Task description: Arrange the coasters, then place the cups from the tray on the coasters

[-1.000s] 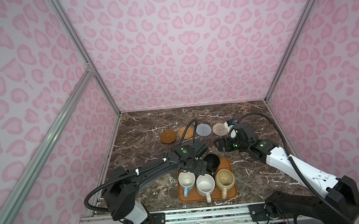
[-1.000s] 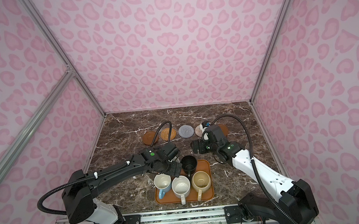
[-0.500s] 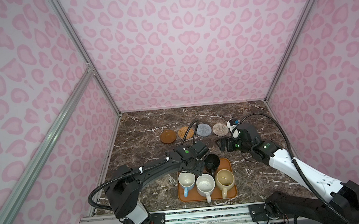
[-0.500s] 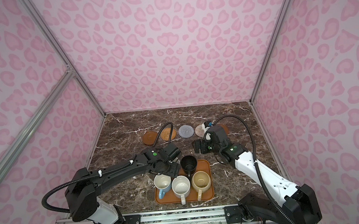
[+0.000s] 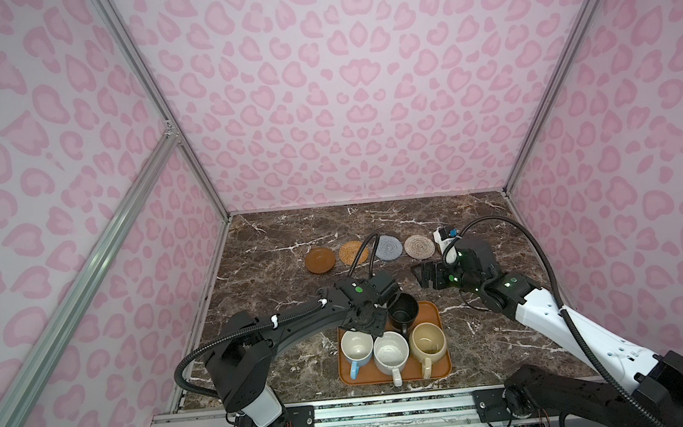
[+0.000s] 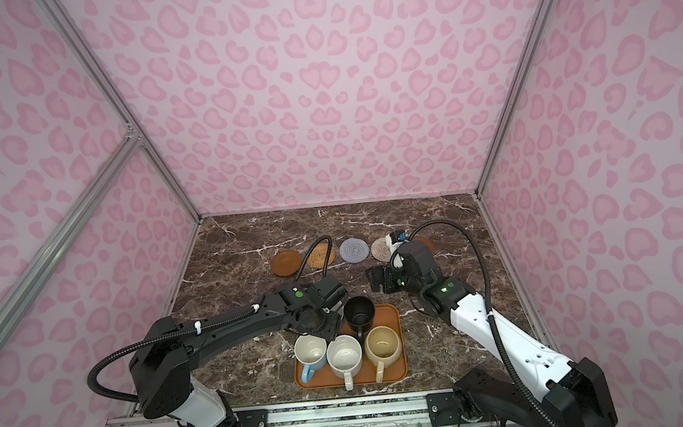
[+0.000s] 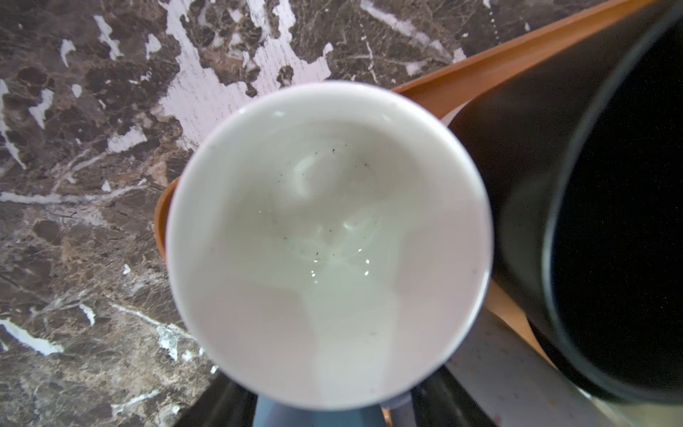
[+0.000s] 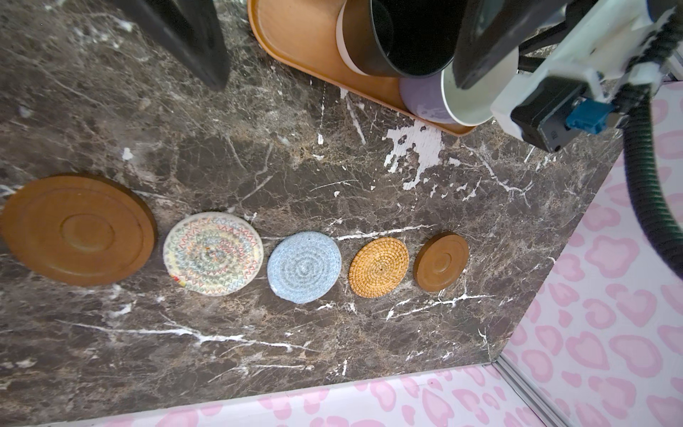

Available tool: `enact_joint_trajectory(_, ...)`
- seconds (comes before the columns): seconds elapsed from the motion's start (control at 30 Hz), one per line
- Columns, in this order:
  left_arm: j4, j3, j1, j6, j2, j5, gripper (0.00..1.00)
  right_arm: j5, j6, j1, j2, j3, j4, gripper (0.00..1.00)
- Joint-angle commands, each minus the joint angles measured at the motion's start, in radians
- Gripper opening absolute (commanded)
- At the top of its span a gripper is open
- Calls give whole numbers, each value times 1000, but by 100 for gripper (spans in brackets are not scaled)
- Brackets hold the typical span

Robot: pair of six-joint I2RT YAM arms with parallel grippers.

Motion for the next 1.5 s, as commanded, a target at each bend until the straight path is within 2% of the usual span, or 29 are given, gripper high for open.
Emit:
enact_joint_trajectory(0.0,18,8,2,9,2,-51,59,17,7,0,-1,-7,26,96)
enact_joint_trajectory(0.13,20,12,2,18,26,-48,56,17,7,0,3,-9,28,96)
enact_joint_trajectory(0.23,20,11,2,21,32,-47,48,16,5,-2,5,-10,30,96)
enact_joint_trajectory(0.43,7,26,2,30,32,-64,46,11,7,-13,8,-15,39,96)
enact_joint_trajectory(0.6,10,30,2,38,39,-56,39,10,5,-16,5,-15,37,96)
enact_joint_trajectory(0.73,11,32,2,42,46,-54,38,11,7,-20,1,-16,35,96)
enact_joint_trajectory(0.8,11,33,3,41,45,-56,30,11,7,-20,-2,-18,36,96)
enact_joint_trajectory(0.93,14,38,4,44,48,-53,27,11,8,-22,-5,-19,40,96)
enact_joint_trajectory(1.0,13,38,4,46,51,-54,22,11,8,-21,-4,-19,40,96)
enact_joint_trajectory(1.23,43,30,10,55,60,-31,16,-55,-16,-21,-2,-8,53,96)
enact_joint_trajectory(1.33,41,32,12,56,64,-28,3,-63,-17,-22,-7,-11,63,96)
enact_joint_trajectory(1.47,34,34,13,60,58,-33,3,-121,-31,-21,-6,-20,89,96)
